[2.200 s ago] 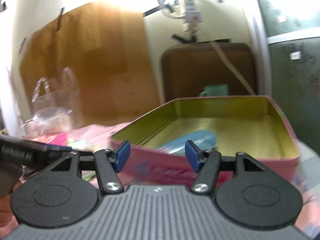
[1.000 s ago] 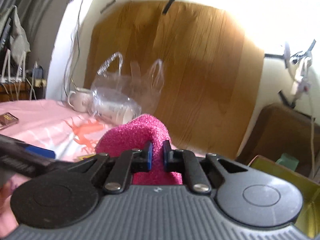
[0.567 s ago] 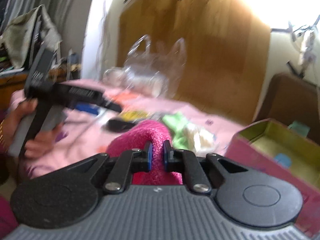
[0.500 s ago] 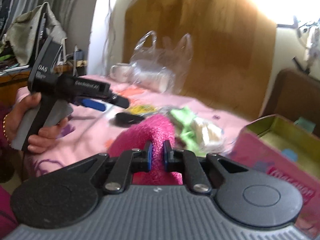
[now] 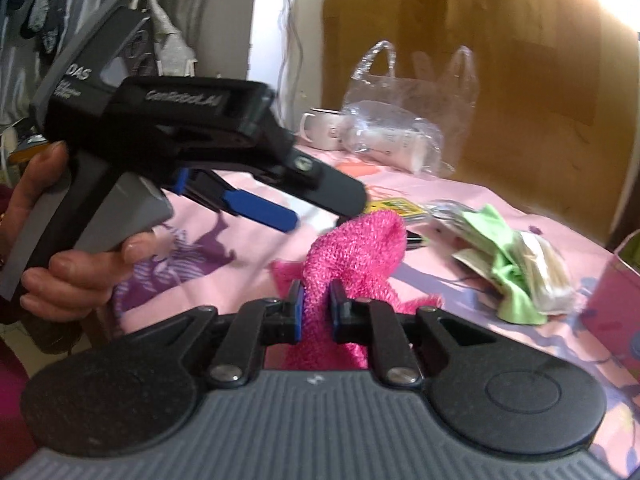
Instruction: Organize soft objects
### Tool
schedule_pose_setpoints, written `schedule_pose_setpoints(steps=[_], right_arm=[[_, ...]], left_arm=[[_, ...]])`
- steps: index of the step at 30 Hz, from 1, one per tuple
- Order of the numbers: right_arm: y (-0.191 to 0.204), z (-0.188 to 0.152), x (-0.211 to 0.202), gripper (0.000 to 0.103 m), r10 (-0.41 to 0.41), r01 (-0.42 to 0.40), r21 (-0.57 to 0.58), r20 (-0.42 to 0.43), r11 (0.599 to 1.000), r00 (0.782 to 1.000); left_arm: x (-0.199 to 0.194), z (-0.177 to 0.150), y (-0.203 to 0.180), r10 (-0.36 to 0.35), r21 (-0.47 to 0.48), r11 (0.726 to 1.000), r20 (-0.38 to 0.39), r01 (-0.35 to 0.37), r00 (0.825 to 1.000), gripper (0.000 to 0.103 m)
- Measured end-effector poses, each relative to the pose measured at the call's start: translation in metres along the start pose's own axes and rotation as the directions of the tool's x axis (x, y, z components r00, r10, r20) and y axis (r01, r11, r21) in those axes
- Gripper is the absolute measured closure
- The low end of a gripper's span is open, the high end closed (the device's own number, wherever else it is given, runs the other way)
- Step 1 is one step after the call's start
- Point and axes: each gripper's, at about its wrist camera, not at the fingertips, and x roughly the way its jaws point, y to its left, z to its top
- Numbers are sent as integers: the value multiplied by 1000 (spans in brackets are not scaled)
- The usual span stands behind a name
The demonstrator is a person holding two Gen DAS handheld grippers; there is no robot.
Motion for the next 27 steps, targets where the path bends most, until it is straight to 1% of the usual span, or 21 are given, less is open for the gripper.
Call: schedule_pose_setpoints(steps=[3, 4, 6, 7, 8, 10, 11, 12, 13, 14, 17, 20, 22, 23, 24, 25, 26, 27], right_arm=[[1, -1, 1, 85, 30, -30, -3, -2, 1000, 1000], [2, -1, 1, 85, 43, -43, -7, -4, 999, 999], [6, -2, 0, 83, 58, -58, -16, -7, 998, 998], [7, -3, -1, 81, 60, -60, -19, -6, 998, 998], [7, -3, -2, 80, 54, -54, -20, -5, 998, 999], [6, -5, -6, 75, 41, -41, -16, -2, 999, 999], [4, -5, -9, 69, 31, -31, -10, 2, 999, 1000], [1, -5, -12, 63, 22, -22, 1, 6, 1000, 1000], [-1, -5, -15, 49, 14, -14, 15, 12, 1000, 1000], [-4, -6, -20, 39, 5, -5, 31, 23, 999, 1000], [-12, -10, -25, 29, -21, 20, 52, 29, 998, 999], [-20, -14, -16, 20, -37, 37, 78, -7, 996, 999], [-24, -15, -3, 21, -19, 24, 111, -52, 993, 998], [-27, -15, 5, 30, 8, 3, 133, -76, 991, 997], [-27, -14, 12, 37, 41, -26, 155, -94, 988, 995], [-25, -13, 15, 45, 41, -27, 156, -83, 987, 996], [-22, -12, 18, 69, 46, -35, 147, -78, 989, 996], [-20, -9, 20, 75, 51, -41, 142, -72, 989, 996]], left_arm=[[6, -4, -2, -27, -12, 1000, -44, 26, 999, 1], [9, -6, -3, -24, -6, 1000, -55, 23, 998, 3], [15, -9, -5, -14, 7, 1000, -73, 15, 997, 16], [18, -11, -5, -9, 6, 1000, -82, 9, 997, 31], [21, -12, -4, 3, 4, 1000, -96, -3, 995, 37], [30, -14, 1, 36, -6, 999, -136, -37, 990, 42], [28, -16, 2, 45, 1, 999, -121, -45, 992, 43], [28, -15, 3, 50, 4, 999, -123, -50, 991, 43], [28, -16, 3, 53, 3, 999, -122, -53, 991, 43], [27, -15, 4, 52, -1, 999, -122, -52, 991, 43], [27, -15, 5, 50, -8, 999, -119, -52, 992, 43], [28, -16, 2, 63, 9, 998, -118, -62, 991, 43], [29, -17, -1, 71, 22, 997, -117, -69, 991, 43], [29, -17, -2, 74, 29, 997, -116, -71, 991, 43], [29, -18, -3, 77, 35, 997, -115, -73, 990, 43], [29, -18, -5, 80, 41, 996, -116, -75, 990, 43], [29, -18, -6, 78, 45, 996, -119, -73, 990, 43], [29, -18, -8, 72, 46, 997, -124, -67, 990, 43]])
